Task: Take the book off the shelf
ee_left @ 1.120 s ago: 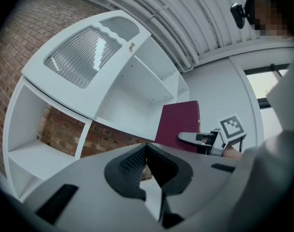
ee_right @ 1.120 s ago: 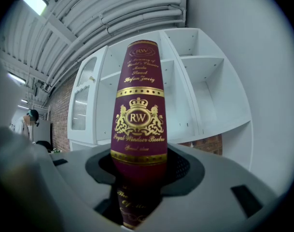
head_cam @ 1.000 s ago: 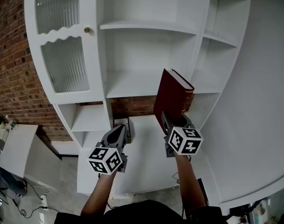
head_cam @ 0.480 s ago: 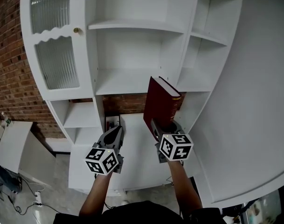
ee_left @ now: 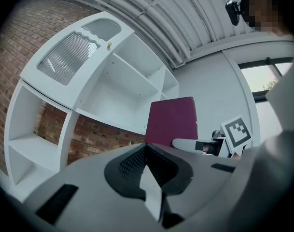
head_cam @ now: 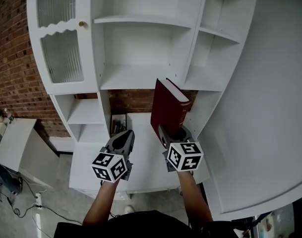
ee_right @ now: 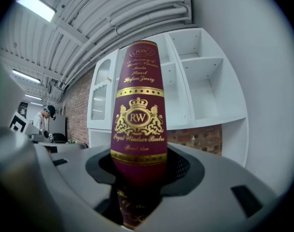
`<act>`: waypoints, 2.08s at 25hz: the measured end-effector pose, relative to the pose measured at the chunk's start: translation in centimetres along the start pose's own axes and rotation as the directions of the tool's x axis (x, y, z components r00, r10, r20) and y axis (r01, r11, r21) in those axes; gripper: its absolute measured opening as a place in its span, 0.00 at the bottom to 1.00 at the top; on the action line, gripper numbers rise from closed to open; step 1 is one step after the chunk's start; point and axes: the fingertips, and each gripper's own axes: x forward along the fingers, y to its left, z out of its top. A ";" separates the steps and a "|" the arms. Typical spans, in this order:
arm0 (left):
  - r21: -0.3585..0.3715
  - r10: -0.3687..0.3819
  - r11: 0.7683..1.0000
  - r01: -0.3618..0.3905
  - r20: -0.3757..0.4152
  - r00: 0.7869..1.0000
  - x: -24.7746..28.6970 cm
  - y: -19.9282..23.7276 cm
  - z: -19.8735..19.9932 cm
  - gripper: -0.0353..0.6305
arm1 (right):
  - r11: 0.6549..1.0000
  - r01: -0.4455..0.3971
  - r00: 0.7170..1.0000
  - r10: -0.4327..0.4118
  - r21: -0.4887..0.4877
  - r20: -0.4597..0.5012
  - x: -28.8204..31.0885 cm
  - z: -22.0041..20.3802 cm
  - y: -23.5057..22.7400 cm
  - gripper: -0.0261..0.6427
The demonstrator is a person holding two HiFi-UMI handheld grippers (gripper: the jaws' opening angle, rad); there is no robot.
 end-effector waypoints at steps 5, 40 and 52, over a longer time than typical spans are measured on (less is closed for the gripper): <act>-0.001 0.007 1.000 -0.007 -0.011 1.000 -0.9 -1.9 -1.0 0.08 | 1.000 -0.013 1.000 0.013 0.001 0.001 -2.0 -0.5 0.1 0.39; 0.024 0.023 0.999 -0.023 -0.003 1.000 -5.3 -11.1 -2.8 0.08 | 0.997 -0.072 0.996 0.073 -0.028 0.041 -11.1 -1.3 0.4 0.39; 0.009 -0.018 1.000 0.018 -0.029 0.999 -7.6 -9.3 -2.2 0.08 | 0.999 -0.033 0.999 0.033 -0.010 0.038 -10.5 -1.4 3.7 0.39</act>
